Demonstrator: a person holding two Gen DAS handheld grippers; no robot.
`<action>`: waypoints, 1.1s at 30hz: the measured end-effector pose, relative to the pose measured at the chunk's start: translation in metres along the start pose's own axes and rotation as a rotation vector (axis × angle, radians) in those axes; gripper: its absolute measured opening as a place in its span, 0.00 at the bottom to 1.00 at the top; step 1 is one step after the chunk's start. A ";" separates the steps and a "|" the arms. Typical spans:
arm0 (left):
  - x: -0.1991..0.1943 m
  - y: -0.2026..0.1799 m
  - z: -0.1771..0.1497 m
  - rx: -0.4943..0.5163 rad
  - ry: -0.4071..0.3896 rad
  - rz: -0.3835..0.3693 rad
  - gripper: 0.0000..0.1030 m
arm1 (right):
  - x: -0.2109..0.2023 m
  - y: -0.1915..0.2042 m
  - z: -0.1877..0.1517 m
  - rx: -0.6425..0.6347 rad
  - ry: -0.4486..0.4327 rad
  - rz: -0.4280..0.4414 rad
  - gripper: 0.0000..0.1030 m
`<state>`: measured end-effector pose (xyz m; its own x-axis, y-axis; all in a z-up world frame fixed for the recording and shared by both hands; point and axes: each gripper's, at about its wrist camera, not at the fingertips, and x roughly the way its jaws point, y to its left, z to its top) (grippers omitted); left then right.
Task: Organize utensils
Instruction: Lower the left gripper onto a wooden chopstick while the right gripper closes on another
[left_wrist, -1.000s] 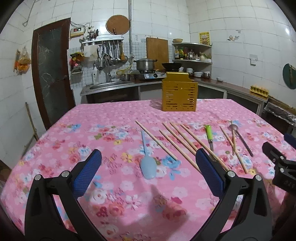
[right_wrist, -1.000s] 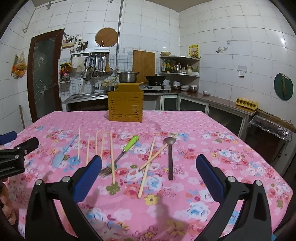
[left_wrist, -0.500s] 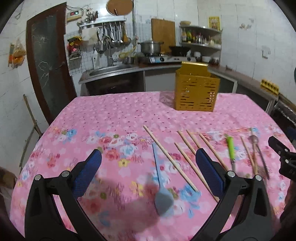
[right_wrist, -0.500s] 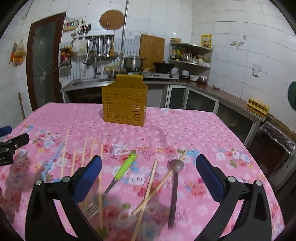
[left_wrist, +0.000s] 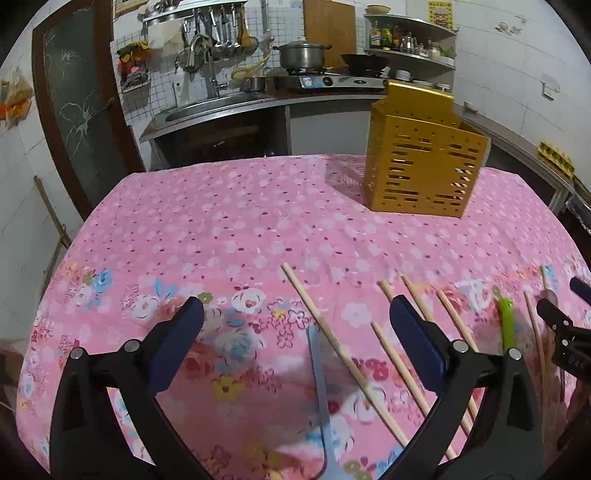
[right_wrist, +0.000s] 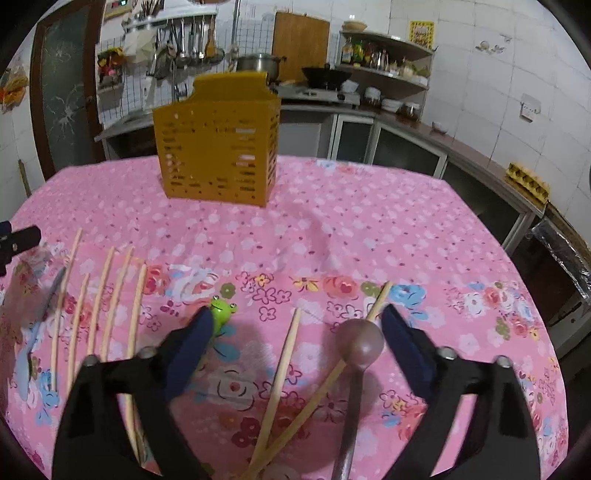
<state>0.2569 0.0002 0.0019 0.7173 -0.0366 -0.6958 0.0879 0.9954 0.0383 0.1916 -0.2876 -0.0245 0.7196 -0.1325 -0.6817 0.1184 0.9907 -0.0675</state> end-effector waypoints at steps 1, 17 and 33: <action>0.005 0.000 0.002 -0.007 0.009 -0.010 0.90 | 0.004 0.000 0.001 0.002 0.011 0.006 0.67; 0.076 0.009 0.022 -0.069 0.221 -0.071 0.46 | 0.052 0.002 0.006 0.020 0.183 0.032 0.25; 0.107 -0.008 0.026 -0.029 0.325 -0.044 0.11 | 0.053 -0.003 0.006 0.074 0.230 0.076 0.19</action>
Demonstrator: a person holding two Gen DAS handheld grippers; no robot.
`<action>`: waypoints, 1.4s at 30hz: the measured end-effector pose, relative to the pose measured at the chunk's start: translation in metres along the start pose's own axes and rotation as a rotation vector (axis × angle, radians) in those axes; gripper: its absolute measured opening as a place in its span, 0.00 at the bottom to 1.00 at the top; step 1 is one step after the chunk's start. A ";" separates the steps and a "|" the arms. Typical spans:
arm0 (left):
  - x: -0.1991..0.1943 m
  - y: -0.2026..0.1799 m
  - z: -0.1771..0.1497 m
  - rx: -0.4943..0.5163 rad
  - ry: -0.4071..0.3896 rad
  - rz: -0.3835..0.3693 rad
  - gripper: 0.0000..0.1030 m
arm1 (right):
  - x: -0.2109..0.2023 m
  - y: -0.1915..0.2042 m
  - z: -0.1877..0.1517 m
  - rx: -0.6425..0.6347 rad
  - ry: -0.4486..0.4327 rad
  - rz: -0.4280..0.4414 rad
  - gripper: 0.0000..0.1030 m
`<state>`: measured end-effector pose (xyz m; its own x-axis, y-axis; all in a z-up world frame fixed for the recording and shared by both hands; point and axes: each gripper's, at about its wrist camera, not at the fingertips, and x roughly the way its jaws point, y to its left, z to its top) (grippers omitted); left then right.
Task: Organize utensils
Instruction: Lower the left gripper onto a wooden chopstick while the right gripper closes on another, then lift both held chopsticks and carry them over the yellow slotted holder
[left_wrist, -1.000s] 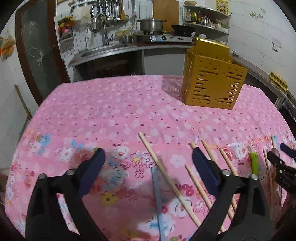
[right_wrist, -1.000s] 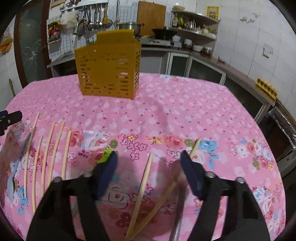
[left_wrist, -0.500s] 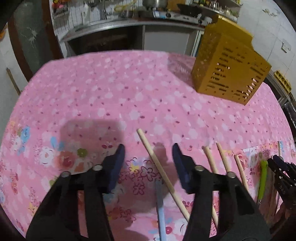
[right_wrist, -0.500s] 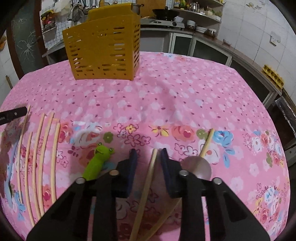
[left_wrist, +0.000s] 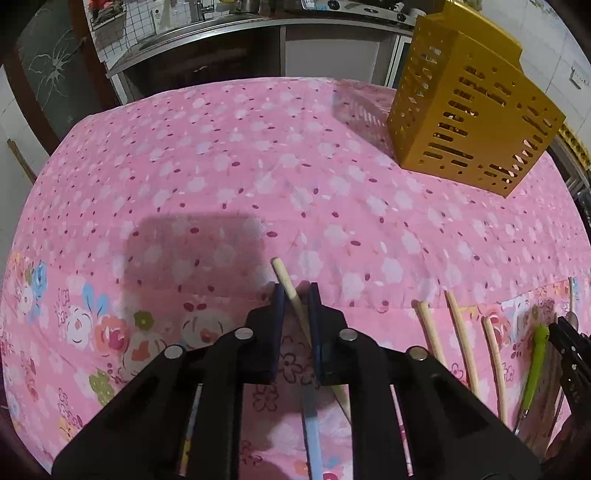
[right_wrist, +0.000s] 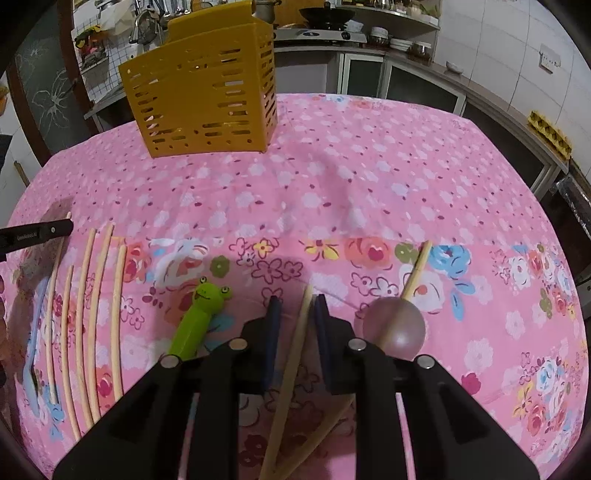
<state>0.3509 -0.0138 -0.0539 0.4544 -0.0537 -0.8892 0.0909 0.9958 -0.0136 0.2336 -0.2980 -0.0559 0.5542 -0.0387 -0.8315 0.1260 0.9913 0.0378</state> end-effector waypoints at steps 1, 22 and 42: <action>0.001 -0.001 0.001 0.001 0.003 0.004 0.11 | 0.000 -0.001 0.001 0.003 0.004 0.001 0.19; 0.000 -0.009 -0.010 0.001 -0.096 0.058 0.09 | 0.000 0.011 -0.007 0.052 -0.093 -0.087 0.16; -0.011 -0.007 -0.009 -0.025 -0.133 0.001 0.05 | -0.007 0.005 -0.001 0.075 -0.113 0.000 0.05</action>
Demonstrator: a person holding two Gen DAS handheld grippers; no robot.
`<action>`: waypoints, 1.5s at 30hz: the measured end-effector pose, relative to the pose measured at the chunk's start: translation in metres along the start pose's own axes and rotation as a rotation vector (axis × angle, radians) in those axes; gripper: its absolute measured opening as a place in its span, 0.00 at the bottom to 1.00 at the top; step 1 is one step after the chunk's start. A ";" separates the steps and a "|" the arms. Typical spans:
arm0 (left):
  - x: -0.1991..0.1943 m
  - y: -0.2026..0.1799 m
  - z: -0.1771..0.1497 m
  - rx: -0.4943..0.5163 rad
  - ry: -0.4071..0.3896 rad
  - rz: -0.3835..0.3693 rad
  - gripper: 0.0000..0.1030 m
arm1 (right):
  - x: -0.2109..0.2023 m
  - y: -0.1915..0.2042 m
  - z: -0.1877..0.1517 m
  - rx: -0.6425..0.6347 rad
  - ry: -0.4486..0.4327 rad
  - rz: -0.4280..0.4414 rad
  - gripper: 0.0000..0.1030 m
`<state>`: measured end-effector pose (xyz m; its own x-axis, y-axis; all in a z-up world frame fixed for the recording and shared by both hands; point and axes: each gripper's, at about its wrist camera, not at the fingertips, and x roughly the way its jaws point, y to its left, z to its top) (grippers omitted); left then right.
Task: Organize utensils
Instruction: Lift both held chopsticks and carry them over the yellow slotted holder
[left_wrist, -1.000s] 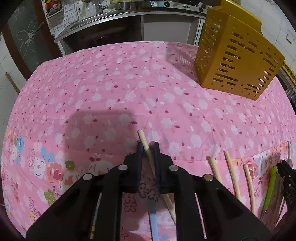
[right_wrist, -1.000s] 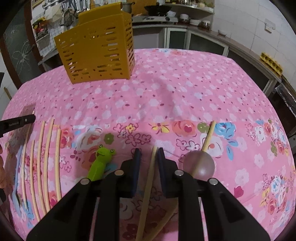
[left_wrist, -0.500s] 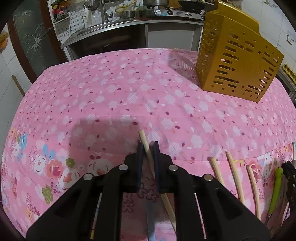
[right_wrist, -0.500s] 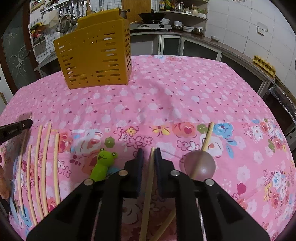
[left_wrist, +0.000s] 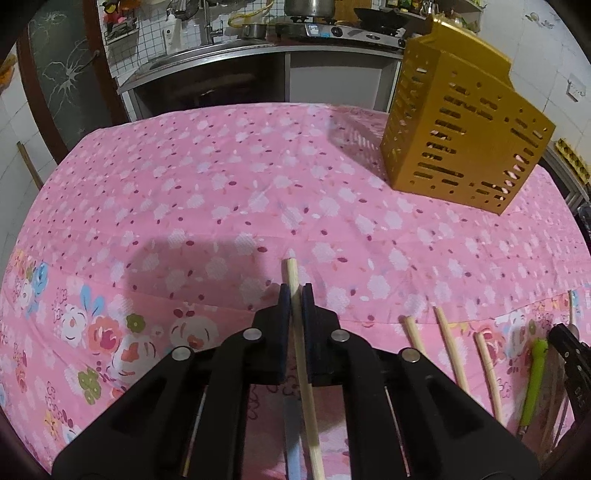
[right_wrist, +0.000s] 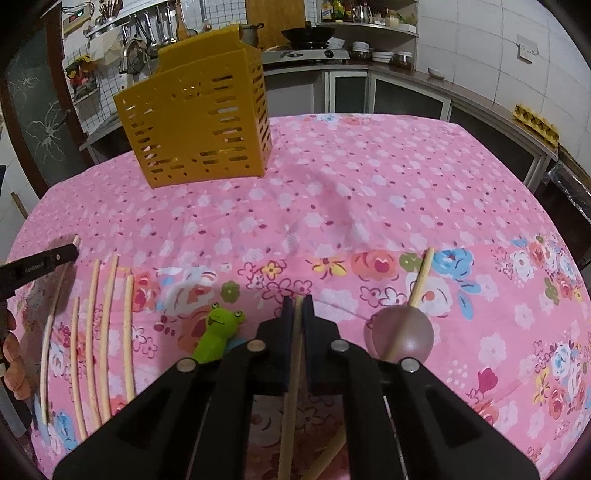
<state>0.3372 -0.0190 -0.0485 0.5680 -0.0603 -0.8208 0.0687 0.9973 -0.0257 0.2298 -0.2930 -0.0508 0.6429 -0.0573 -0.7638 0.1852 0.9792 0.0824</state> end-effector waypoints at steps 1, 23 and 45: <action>-0.002 -0.001 0.001 0.001 -0.006 -0.004 0.05 | -0.003 0.000 0.001 -0.001 -0.007 0.003 0.05; -0.117 -0.016 0.013 0.058 -0.318 -0.095 0.04 | -0.094 -0.006 0.042 0.004 -0.341 0.128 0.05; -0.188 -0.045 0.108 0.063 -0.650 -0.256 0.04 | -0.154 0.012 0.160 -0.011 -0.682 0.198 0.05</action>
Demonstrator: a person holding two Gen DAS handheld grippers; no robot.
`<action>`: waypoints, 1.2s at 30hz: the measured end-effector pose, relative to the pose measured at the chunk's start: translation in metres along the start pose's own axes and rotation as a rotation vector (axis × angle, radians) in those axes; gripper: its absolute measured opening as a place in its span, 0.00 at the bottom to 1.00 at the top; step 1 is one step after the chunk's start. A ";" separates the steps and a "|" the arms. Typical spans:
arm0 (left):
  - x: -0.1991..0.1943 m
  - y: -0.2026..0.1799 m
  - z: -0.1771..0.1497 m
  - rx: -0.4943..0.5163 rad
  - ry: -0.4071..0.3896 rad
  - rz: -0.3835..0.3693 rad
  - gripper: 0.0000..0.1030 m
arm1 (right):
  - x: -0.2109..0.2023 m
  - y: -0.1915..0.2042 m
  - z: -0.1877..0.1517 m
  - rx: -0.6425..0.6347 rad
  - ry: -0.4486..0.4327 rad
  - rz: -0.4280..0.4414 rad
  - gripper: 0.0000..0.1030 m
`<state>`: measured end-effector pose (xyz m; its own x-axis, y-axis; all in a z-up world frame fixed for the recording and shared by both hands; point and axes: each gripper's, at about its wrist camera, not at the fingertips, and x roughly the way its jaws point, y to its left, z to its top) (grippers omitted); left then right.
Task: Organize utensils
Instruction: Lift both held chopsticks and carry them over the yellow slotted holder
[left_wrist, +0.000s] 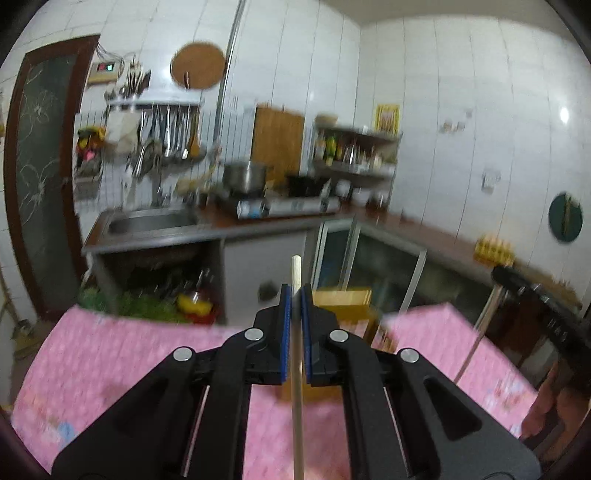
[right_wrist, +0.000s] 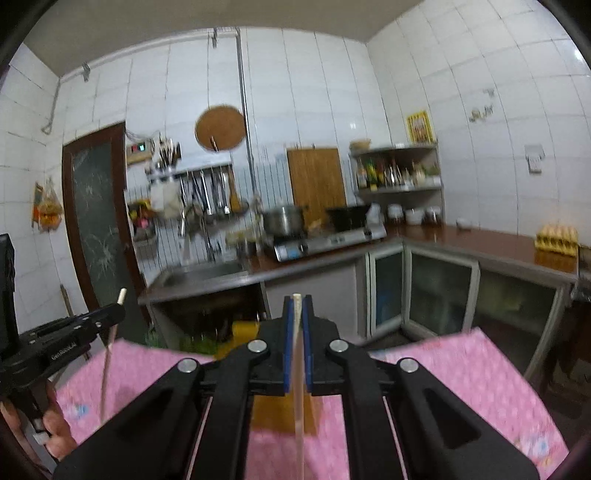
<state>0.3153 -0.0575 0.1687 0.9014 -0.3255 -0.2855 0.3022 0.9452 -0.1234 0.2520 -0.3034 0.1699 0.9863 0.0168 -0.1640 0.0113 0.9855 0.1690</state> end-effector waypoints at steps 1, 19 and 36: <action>0.003 -0.003 0.008 0.000 -0.031 0.000 0.04 | 0.003 0.003 0.010 -0.002 -0.018 0.004 0.05; 0.150 -0.025 0.047 -0.012 -0.211 0.009 0.04 | 0.095 0.005 0.040 -0.001 -0.127 0.008 0.05; 0.171 -0.021 0.037 0.001 -0.212 0.015 0.04 | 0.113 0.001 -0.001 -0.050 -0.060 0.010 0.05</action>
<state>0.4747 -0.1324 0.1580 0.9508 -0.2993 -0.0807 0.2888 0.9498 -0.1200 0.3628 -0.3007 0.1503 0.9945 0.0181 -0.1032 -0.0054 0.9925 0.1218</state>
